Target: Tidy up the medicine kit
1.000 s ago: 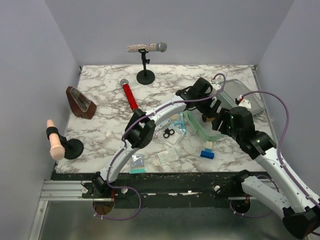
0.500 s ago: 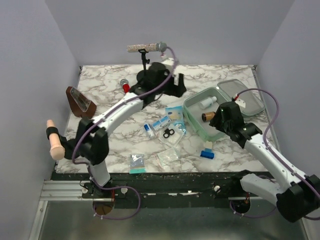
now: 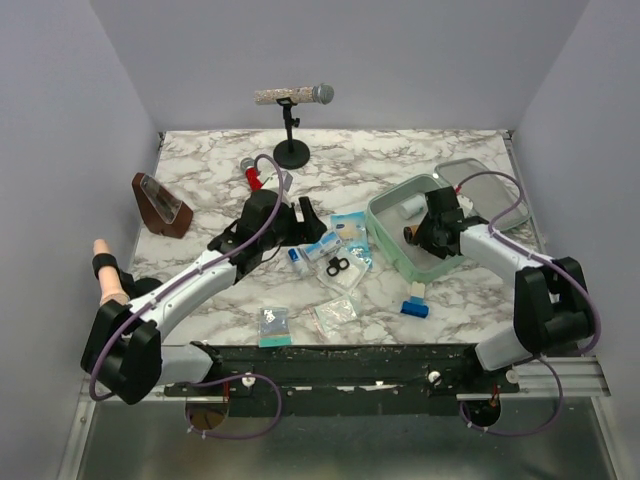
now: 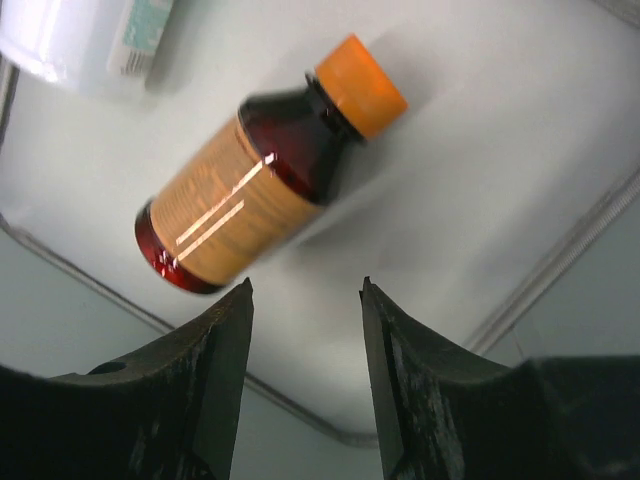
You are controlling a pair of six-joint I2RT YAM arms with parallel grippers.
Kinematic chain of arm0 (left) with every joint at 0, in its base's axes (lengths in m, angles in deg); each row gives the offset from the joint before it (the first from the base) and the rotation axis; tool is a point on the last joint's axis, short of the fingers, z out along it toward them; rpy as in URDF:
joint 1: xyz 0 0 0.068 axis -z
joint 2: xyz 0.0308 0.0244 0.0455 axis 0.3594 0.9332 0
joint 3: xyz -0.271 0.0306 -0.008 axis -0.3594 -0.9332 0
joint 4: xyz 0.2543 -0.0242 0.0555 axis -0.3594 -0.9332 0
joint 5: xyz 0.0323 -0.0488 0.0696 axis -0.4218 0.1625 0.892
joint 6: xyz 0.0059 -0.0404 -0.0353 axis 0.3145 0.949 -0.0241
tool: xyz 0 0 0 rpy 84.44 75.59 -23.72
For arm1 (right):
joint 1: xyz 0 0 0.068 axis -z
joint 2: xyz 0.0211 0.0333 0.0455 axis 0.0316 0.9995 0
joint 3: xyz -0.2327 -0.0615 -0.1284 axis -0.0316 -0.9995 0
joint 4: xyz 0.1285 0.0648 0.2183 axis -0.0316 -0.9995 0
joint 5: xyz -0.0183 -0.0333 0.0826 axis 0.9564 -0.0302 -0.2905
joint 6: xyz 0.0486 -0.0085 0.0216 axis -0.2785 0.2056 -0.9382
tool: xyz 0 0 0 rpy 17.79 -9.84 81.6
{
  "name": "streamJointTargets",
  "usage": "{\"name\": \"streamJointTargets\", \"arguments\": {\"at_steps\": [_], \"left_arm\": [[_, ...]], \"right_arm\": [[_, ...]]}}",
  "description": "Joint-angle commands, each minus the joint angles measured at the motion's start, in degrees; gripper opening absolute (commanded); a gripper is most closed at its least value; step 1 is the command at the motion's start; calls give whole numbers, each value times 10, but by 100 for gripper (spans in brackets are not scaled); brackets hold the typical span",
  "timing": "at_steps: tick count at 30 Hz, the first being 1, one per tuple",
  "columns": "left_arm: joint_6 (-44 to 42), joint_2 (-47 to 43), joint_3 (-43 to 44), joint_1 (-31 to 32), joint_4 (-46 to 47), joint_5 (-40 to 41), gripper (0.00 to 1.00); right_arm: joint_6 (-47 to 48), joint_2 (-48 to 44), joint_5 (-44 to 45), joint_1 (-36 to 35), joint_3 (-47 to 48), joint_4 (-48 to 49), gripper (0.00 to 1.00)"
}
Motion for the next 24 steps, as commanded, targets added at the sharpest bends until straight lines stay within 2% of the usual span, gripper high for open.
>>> {"name": "streamJointTargets", "arguments": {"at_steps": [1,13,19,24], "left_arm": [[24,-42,-15,-2,10,22,87],[34,-75,-68,-2,-7,22,87],[39,-102,-101,-2,-10,30,87],[43,-91,-98,-1,-11,25,87]], "right_arm": [[-9,42,-23,28,42,24,55],[31,139,7,54,174,12,55],[66,69,-29,36,130,32,57],[119,49,-26,-19,95,40,71]]}}
